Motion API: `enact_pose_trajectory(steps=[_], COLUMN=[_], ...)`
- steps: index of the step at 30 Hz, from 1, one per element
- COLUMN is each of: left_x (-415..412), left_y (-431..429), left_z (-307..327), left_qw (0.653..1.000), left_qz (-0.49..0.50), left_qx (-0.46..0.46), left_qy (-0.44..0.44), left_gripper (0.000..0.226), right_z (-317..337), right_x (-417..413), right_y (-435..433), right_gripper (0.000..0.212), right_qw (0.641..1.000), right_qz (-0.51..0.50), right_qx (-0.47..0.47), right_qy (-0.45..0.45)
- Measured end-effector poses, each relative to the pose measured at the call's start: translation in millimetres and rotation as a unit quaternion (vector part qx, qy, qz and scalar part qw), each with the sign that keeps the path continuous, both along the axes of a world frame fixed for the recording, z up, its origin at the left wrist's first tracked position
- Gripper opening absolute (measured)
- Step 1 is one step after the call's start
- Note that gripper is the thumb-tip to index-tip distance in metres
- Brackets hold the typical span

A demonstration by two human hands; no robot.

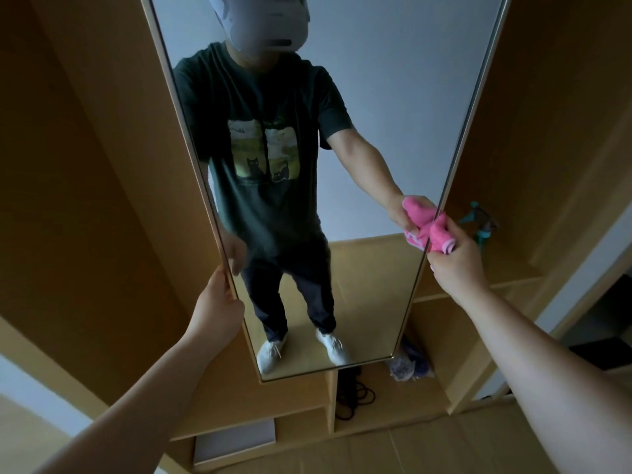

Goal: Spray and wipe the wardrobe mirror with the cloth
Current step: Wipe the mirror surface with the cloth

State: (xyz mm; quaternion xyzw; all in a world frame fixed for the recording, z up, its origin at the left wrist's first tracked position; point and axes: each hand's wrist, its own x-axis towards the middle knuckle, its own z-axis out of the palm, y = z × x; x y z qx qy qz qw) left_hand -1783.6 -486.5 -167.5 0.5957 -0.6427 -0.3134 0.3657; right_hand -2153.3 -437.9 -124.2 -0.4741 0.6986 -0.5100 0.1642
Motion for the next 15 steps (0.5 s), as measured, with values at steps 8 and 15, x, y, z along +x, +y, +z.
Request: enact_pose_trajectory(steps=[8,15], left_x=[-6,-16], left_y=[26,55], left_z=[-29,-46], left_qw=[0.997,0.993], left_qz=[0.079,0.118], left_qx=[0.015,0.015], left_qy=[-0.004,0.015], left_gripper=[0.055,0.056], right_z=[-36,-56], right_x=[-10,-18], right_y=[-4,-6], right_gripper=[0.069,0.07], right_qw=[1.0,0.998], right_qz=[0.027,0.053], right_qx=[0.01,0.01], right_qy=[0.008,0.013])
